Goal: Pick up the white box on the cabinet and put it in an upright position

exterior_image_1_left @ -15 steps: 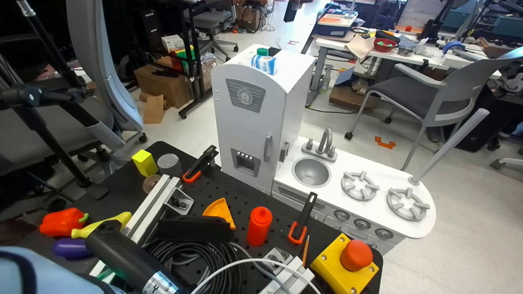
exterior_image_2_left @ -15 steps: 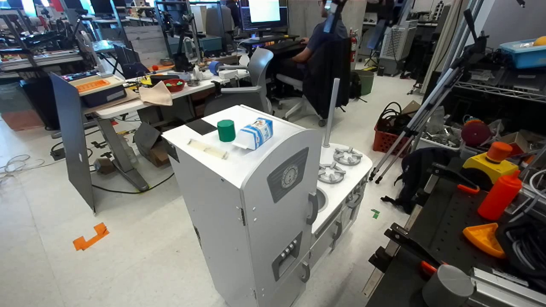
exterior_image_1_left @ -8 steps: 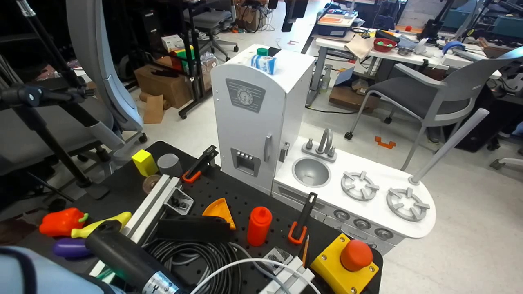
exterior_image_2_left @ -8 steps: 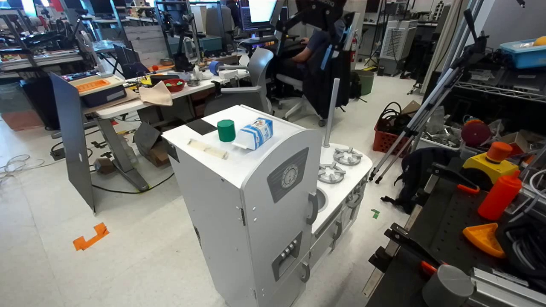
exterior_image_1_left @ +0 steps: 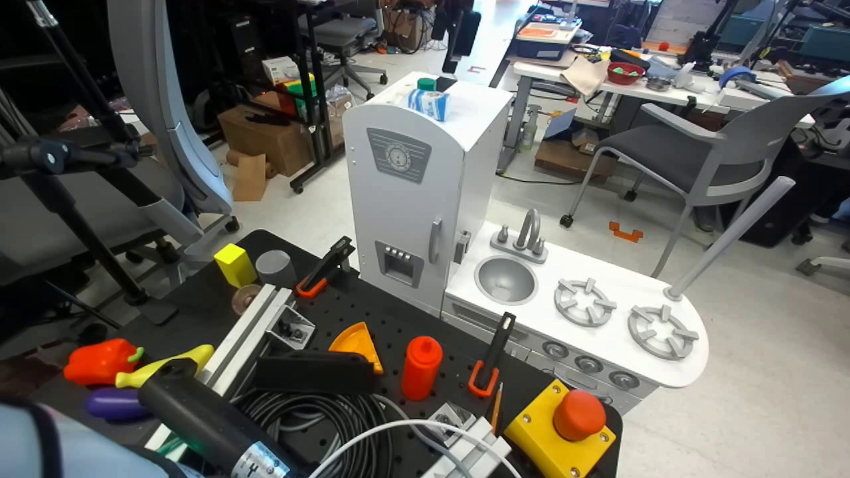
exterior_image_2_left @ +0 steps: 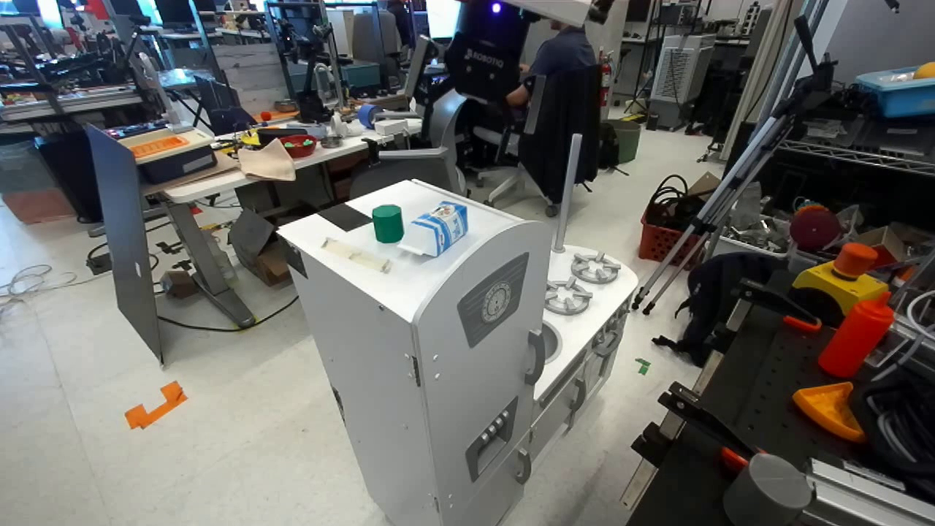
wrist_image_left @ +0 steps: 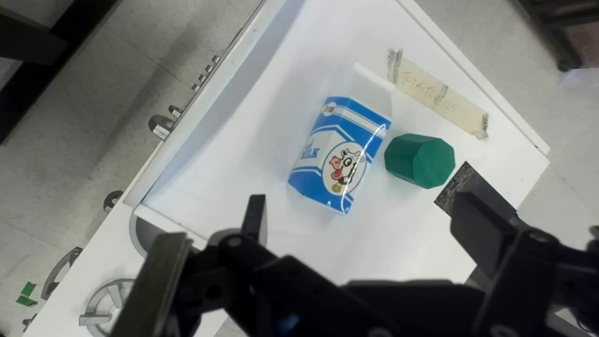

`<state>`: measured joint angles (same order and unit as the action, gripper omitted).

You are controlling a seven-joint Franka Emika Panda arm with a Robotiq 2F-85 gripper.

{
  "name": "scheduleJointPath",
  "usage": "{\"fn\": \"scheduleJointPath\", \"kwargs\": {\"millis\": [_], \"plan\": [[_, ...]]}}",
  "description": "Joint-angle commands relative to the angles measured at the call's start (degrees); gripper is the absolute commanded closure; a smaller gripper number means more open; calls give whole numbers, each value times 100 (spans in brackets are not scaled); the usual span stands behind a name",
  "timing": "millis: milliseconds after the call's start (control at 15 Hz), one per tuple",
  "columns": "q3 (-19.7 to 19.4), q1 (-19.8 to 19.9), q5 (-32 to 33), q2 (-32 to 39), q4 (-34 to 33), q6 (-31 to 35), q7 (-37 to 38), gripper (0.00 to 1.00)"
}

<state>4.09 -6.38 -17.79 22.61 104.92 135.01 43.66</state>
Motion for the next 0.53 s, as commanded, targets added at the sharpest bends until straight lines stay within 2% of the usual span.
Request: {"fn": "scheduleJointPath", "kwargs": {"millis": [0, 467], "plan": [[-124, -160, 65, 533, -571, -214, 435, 0], [-233, -268, 149, 1189, -1035, -306, 869, 0]]}}
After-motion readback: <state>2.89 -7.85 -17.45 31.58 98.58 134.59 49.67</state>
